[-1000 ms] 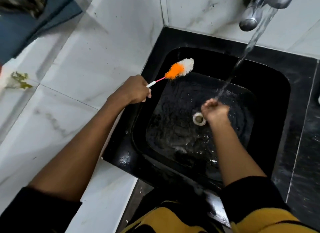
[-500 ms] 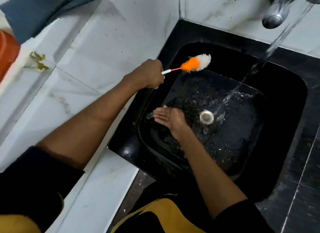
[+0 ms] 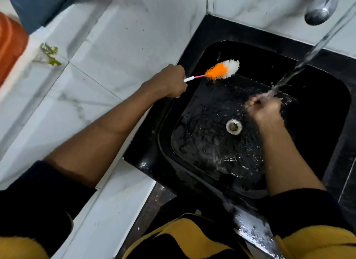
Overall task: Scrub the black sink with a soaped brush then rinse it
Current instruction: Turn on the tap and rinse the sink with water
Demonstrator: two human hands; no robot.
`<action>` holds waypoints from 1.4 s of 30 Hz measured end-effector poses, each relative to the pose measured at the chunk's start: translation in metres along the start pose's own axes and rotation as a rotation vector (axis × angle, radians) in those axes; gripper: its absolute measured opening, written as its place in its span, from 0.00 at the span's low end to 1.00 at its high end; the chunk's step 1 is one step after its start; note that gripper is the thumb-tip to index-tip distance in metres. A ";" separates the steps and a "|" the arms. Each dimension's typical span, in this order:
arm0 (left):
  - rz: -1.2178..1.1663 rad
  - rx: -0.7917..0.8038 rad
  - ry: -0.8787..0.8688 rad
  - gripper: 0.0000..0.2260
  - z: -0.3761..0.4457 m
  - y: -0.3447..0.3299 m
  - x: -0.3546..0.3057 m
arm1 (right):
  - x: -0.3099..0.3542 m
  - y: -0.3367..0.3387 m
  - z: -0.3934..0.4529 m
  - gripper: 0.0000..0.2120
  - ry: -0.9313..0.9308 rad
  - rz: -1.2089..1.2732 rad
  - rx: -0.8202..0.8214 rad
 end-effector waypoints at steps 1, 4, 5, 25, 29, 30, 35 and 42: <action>0.007 -0.004 0.000 0.07 0.000 0.000 0.000 | -0.008 -0.007 -0.007 0.16 0.013 -0.118 0.035; 0.013 0.000 0.006 0.06 0.001 -0.004 0.001 | -0.066 -0.027 -0.047 0.13 -0.004 -0.578 0.240; 0.014 0.001 0.010 0.06 0.001 -0.005 0.001 | -0.098 -0.029 -0.064 0.15 -0.065 -0.728 0.337; -0.002 0.057 0.036 0.07 0.012 -0.049 0.009 | -0.017 0.004 -0.014 0.18 -0.086 -0.169 0.055; -0.019 0.078 0.040 0.08 0.017 -0.056 0.005 | -0.084 0.011 -0.053 0.12 -0.184 -0.721 0.357; -0.023 0.080 0.039 0.09 0.018 -0.056 0.005 | -0.113 0.023 -0.067 0.12 -0.295 -0.909 0.478; -0.038 0.080 0.046 0.09 0.021 -0.058 0.006 | -0.159 0.073 -0.079 0.12 -0.429 -1.393 0.530; -0.047 0.083 0.061 0.09 0.021 -0.063 0.008 | -0.046 0.048 0.003 0.13 -0.235 -0.212 0.038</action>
Point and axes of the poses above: each hand's wrist, its own z-axis towards the middle knuckle, its own y-axis out of the back of the hand, x = y × z, the point moved 8 cm from there along z, towards the middle knuckle, and after that the axes turned 3 degrees about x, right-handed, at the moved point
